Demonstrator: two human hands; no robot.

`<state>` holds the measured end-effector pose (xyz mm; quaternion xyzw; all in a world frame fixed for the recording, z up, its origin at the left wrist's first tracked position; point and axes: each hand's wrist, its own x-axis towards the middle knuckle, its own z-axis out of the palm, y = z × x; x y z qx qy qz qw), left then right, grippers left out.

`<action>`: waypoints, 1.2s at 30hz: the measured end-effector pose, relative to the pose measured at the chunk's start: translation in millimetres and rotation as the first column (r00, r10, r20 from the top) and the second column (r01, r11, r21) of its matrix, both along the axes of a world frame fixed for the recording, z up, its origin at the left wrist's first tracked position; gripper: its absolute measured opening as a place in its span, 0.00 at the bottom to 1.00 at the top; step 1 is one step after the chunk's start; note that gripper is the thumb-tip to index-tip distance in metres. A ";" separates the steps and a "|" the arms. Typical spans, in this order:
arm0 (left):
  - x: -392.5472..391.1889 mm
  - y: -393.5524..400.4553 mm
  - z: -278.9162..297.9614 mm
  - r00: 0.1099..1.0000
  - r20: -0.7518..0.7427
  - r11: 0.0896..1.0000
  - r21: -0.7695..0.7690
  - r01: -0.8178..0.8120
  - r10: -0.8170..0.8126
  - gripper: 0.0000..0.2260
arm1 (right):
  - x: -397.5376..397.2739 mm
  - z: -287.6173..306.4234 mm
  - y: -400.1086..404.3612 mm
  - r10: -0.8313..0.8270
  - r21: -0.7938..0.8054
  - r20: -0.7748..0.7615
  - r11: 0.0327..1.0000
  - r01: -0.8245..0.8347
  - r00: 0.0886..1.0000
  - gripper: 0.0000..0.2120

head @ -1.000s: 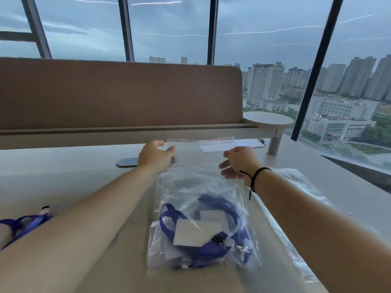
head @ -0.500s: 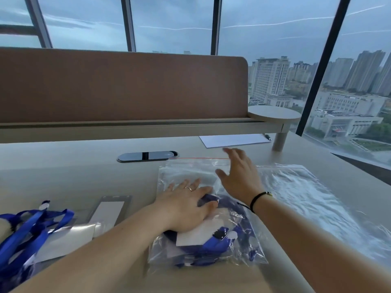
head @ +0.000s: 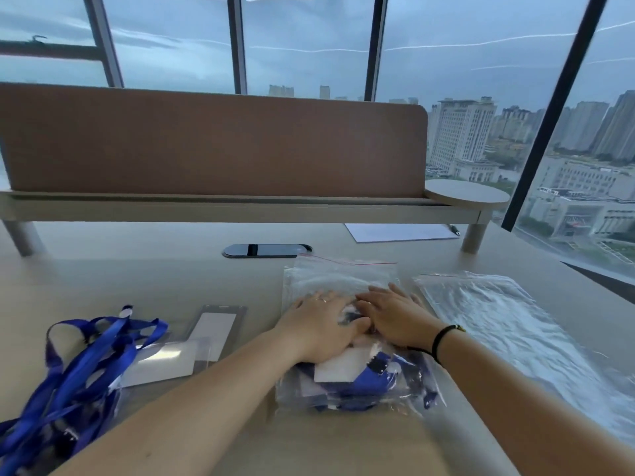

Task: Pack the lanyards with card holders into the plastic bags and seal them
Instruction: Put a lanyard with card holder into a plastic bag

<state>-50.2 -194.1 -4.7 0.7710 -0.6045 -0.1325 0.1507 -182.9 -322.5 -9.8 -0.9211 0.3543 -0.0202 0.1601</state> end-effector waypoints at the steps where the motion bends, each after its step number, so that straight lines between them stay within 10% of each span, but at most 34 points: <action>1: 2.1 5.9 2.6 0.997 -0.075 0.997 -0.069 -0.019 0.013 0.30 | -0.5 4.2 -1.5 0.004 -0.050 -0.002 0.999 -0.004 1.000 0.24; 12: 73.9 164.1 33.7 0.964 -0.141 0.931 -0.261 -0.254 0.224 0.16 | 51.3 65.5 128.1 0.239 -0.167 0.196 0.964 -0.208 0.951 0.16; 20: 127.7 268.8 32.6 0.879 -0.070 0.844 -0.253 -0.474 0.472 0.12 | 113.1 28.6 219.3 0.342 -0.022 0.166 0.939 -0.344 0.925 0.36; 36: 122.9 289.9 -3.8 0.935 -0.018 0.900 -0.262 -0.347 0.355 0.14 | 120.5 -1.8 248.8 0.131 0.141 0.383 0.970 -0.198 0.914 0.42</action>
